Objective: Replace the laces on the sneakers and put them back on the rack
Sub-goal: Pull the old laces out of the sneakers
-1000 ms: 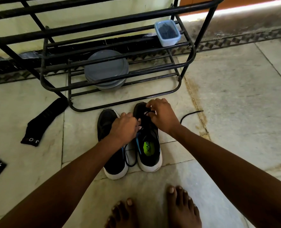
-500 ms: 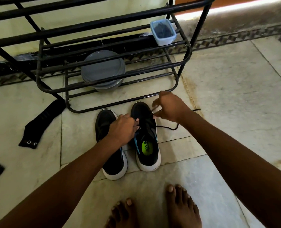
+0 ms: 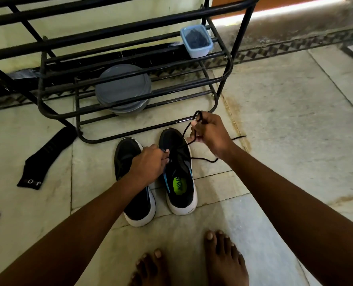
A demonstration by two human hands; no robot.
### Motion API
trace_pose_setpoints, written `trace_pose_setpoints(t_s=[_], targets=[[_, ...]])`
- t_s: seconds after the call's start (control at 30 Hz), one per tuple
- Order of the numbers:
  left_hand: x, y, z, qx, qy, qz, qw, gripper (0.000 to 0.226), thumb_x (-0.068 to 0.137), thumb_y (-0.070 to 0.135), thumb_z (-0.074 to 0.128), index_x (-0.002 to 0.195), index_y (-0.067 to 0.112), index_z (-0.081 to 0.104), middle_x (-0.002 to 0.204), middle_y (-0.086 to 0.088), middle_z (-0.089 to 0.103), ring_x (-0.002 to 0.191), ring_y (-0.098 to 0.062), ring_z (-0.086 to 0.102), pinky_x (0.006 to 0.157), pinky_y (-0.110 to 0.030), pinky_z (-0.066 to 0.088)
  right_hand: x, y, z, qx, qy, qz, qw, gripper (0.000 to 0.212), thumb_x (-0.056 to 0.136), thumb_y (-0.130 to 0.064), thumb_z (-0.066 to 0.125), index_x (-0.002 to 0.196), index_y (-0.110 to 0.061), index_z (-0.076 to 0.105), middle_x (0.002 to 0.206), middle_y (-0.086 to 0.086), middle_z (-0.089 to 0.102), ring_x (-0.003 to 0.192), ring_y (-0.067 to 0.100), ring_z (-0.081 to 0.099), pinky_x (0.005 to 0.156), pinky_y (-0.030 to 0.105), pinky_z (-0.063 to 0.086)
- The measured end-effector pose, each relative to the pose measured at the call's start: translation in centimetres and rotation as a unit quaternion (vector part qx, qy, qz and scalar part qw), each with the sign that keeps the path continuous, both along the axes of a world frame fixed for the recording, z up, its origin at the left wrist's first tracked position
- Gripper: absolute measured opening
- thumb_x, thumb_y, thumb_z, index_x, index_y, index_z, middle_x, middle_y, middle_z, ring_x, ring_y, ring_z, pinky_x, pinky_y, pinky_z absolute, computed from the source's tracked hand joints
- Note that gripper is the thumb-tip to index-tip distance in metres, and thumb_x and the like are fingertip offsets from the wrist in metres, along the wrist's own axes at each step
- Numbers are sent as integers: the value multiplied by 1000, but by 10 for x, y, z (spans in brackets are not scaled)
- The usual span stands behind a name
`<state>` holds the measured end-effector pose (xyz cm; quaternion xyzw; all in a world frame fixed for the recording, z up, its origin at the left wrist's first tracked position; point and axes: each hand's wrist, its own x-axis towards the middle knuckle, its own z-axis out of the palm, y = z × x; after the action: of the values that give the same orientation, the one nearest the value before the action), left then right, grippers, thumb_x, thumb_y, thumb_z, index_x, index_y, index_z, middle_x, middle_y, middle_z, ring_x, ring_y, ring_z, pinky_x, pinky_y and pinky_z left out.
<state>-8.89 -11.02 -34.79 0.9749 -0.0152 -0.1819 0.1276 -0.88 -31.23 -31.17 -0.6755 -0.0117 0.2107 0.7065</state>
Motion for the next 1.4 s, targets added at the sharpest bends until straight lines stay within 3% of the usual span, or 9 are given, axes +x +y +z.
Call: trace_pose_setpoints(t_s=[0.13,0.3,0.4,0.5,0.6,0.8,1.07,1.2,1.4], targets=[[0,-1,0,-11,7,12,1000,38,101,44,56,136,31,63,116,-9,57,116,-32,58,88,-45,55,9,-6,8,-194,-166,24,967,24,101,-19,59,82,-13,46,66,-1,48,54,10,45,52,26,41],[0,-1,0,-11,6,14,1000,37,100,44,58,135,34,64,115,-8,56,115,-31,58,87,-43,55,8,0,29,-593,-317,240,700,30,81,-11,77,79,-11,47,85,5,56,86,28,59,70,34,45],[0,-1,0,-13,2,15,1000,37,100,44,58,136,34,64,115,-7,56,114,-31,59,86,-43,55,10,5,33,-662,-335,214,636,34,86,0,63,73,-14,34,86,8,58,96,32,63,92,42,43],[-1,-1,-2,-18,-2,19,1000,37,100,44,58,135,34,65,113,-7,56,112,-30,60,86,-43,55,7,1,33,-682,-324,202,624,32,82,0,64,68,-12,37,88,6,48,105,31,57,101,50,34],[-2,2,-5,-53,-27,50,997,34,98,44,63,131,34,68,104,-3,55,105,-27,62,84,-42,55,-2,-3,21,-676,-301,216,636,19,83,-12,72,100,-12,64,119,13,52,122,34,48,105,59,29],[4,2,-14,-152,-111,117,975,19,89,24,76,108,23,76,87,5,51,79,-16,57,71,-36,54,-67,8,-23,-499,-276,135,810,46,94,-63,48,116,-25,62,111,3,55,111,25,52,97,50,33],[16,-6,-14,-210,-117,155,958,16,85,19,81,81,27,68,88,9,50,71,0,48,67,-18,39,-95,3,-58,-475,-483,64,733,30,90,-39,62,106,-15,69,97,10,53,86,30,51,73,37,26],[18,-4,-6,-366,-133,221,894,14,80,8,84,80,18,74,100,-5,58,83,-10,59,74,-7,43,-95,4,-70,-457,-502,74,731,28,96,-34,55,106,-12,70,95,8,55,85,28,51,72,37,27],[20,1,38,-658,-82,179,727,20,74,-8,72,72,12,71,130,-7,67,132,-22,58,112,-43,43,-95,8,-74,-443,-485,87,749,28,99,-34,52,106,-12,68,98,8,55,88,27,53,76,39,38]])
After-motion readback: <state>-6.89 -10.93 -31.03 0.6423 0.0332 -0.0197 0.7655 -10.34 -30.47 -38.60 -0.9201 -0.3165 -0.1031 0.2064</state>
